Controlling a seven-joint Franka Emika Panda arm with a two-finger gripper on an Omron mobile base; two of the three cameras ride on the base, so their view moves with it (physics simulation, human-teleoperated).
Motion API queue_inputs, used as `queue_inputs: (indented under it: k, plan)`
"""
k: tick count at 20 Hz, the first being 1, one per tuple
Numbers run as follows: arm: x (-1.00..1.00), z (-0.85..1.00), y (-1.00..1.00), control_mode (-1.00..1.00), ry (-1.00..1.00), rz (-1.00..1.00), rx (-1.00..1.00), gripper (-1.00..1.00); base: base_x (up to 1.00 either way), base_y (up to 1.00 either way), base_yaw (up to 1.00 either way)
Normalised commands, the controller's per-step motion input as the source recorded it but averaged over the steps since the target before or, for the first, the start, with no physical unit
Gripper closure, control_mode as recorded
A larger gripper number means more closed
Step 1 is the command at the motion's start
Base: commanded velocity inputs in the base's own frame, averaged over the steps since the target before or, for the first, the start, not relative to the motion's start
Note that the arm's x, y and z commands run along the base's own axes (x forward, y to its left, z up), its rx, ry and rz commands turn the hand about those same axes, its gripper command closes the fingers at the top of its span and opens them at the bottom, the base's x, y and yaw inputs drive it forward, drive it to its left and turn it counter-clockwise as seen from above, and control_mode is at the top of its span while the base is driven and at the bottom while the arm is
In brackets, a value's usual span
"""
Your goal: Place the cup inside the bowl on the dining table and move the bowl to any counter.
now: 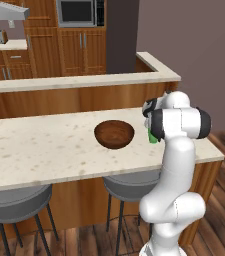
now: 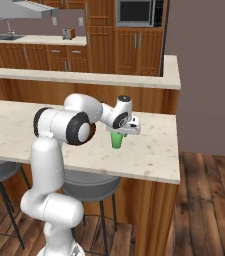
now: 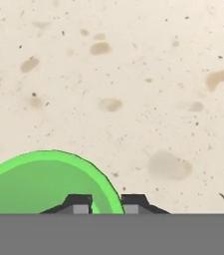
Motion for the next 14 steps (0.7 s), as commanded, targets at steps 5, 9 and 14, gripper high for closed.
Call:
queue_inputs:
  k: [5, 9, 14]
  plan:
    - [0.00, 0.00, 0.00, -1.00, 0.00, 0.00, 0.00, 1.00, 0.00, 0.00, 0.00]
    - [-0.04, 0.00, 0.00, -1.00, -0.10, 0.00, 0.00, 1.00, 0.00, 0.00, 0.00]
    - [-0.12, 0.06, 0.00, -1.00, -0.16, 0.00, 0.00, 1.00, 0.00, 0.00, 0.00]
